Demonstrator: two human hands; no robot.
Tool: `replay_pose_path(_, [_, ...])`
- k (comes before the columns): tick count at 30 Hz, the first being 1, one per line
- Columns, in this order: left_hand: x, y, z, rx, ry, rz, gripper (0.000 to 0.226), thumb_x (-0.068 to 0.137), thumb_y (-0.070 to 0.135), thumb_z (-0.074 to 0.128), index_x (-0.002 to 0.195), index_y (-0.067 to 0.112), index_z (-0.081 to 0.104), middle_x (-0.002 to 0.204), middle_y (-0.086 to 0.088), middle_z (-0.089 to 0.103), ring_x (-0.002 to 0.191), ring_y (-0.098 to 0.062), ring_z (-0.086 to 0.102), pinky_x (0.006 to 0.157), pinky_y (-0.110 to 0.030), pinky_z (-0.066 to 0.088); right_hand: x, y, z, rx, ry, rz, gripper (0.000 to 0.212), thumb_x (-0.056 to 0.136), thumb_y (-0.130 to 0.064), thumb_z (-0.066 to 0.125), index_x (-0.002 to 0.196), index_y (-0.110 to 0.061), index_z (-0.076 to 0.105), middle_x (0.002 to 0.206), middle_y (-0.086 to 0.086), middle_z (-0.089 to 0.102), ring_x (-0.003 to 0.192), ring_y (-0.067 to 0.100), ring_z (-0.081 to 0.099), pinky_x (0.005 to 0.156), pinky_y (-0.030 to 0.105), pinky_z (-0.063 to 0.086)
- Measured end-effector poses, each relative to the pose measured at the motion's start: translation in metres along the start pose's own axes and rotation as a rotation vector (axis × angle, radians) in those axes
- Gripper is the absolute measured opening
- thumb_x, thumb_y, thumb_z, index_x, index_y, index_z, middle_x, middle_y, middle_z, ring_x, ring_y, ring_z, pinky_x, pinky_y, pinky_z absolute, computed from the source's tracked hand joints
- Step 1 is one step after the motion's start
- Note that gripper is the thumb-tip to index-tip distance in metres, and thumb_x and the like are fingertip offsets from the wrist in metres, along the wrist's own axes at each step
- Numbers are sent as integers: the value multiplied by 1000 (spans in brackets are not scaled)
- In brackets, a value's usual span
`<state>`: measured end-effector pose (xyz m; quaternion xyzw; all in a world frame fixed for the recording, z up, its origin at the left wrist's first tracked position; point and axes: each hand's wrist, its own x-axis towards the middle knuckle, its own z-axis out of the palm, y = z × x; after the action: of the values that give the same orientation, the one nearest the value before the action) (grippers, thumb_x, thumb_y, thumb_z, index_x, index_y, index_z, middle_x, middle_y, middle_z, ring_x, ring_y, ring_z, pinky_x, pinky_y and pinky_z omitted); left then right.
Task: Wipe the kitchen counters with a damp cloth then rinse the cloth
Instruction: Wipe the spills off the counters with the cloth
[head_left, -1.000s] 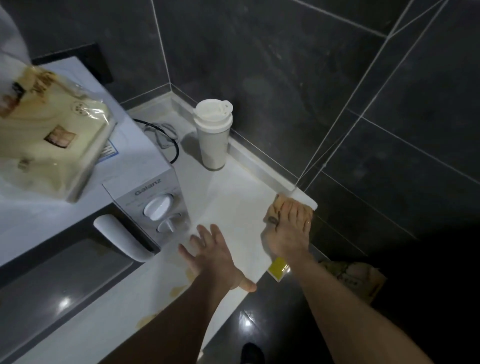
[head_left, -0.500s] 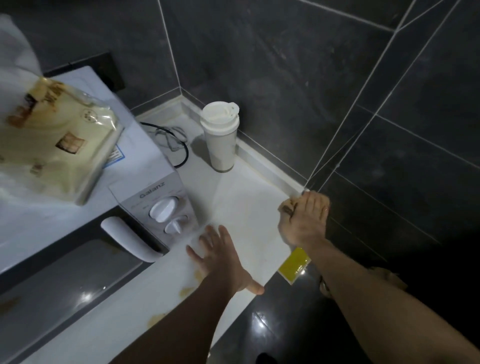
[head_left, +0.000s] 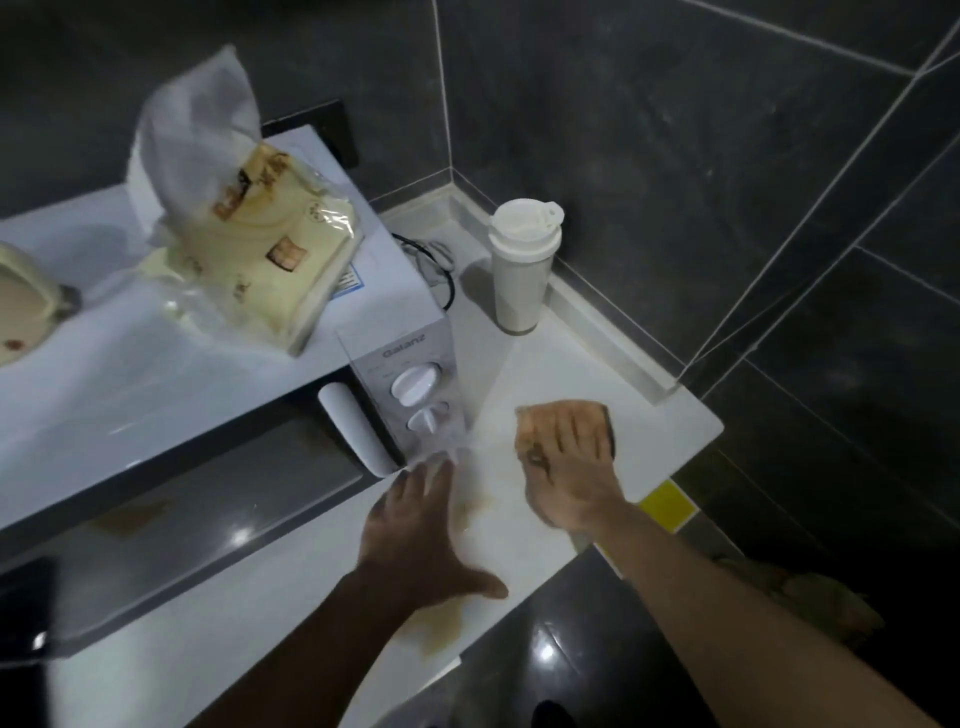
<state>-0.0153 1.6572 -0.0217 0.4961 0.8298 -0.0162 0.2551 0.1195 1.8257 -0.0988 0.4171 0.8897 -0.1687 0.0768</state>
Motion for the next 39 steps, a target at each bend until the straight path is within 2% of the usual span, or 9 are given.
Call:
replay_pose_path(5, [-39, -52, 9, 13, -78, -129, 152, 39, 95, 62, 154, 22, -5, 164, 3, 1, 150, -21, 8, 121, -42, 14, 3, 9, 1, -94, 100, -327, 66, 87, -43, 23, 150, -26, 31, 154, 0, 32, 145, 24, 21, 120, 43, 8])
replay_pose_path(9, [-46, -66, 18, 19, -178, -148, 162, 30, 98, 54, 155, 21, -15, 162, 0, -23, 150, -26, -17, 117, -50, -10, 64, 1, -7, -78, 146, 37, 67, 91, -50, 7, 152, -26, 21, 160, 8, 17, 148, 23, 6, 120, 44, 1])
replay_pose_path(14, [-43, -67, 21, -11, -195, -149, 161, 36, 91, 67, 155, 20, -14, 162, -2, -25, 148, -28, -22, 117, -53, -13, 2, -32, 10, -53, 82, -385, 72, 85, -46, 13, 153, -22, 24, 161, 0, 15, 148, 17, 2, 119, 37, -6])
replay_pose_path(20, [-42, -60, 22, 71, -228, -158, 162, 39, 90, 68, 153, 17, -20, 160, -7, -30, 146, -34, -26, 118, -57, -12, 43, -12, -1, 17, 133, 18, 75, 88, -52, 1, 153, -22, 23, 161, 5, 18, 149, 23, 8, 120, 45, 1])
replay_pose_path(23, [-38, -50, 19, 149, -284, -174, 164, 40, 86, 72, 151, 11, -22, 158, -15, -31, 145, -43, -25, 117, -60, -12, 7, -46, 11, -19, -15, -342, 75, 85, -50, 0, 154, -28, 18, 162, -6, 6, 150, 17, -4, 120, 43, -4])
replay_pose_path(27, [-40, -51, 13, 304, -341, -133, 159, 52, 67, 85, 149, 1, -22, 155, -26, -30, 142, -53, -21, 117, -63, -7, 54, 12, -26, 113, 154, -276, 48, 96, -53, 17, 119, -36, 56, 139, -7, 52, 134, 20, 44, 116, 45, 26])
replay_pose_path(30, [-41, -53, 15, 378, -321, -114, 159, 52, 62, 88, 149, -2, -20, 154, -29, -28, 142, -55, -17, 118, -62, -5, 59, 21, -24, 33, 15, -10, 72, 93, -57, -3, 152, -24, 20, 162, 3, 10, 149, 18, 2, 121, 38, -5])
replay_pose_path(33, [-41, -56, 18, 368, -323, -114, 161, 51, 64, 87, 148, 0, -23, 154, -28, -32, 142, -54, -19, 117, -60, -7, 0, -6, -2, -53, -80, -324, 76, 82, -55, -8, 153, -27, -6, 157, -8, -17, 145, 12, -22, 116, 34, -20])
replay_pose_path(39, [-39, -58, 20, 310, -317, -117, 162, 50, 68, 85, 147, 2, -27, 151, -23, -37, 140, -49, -26, 121, -53, -6, 81, 57, -40, -38, 94, -194, 74, 89, -52, -4, 151, -27, 29, 160, 2, 22, 147, 19, 11, 121, 41, 0])
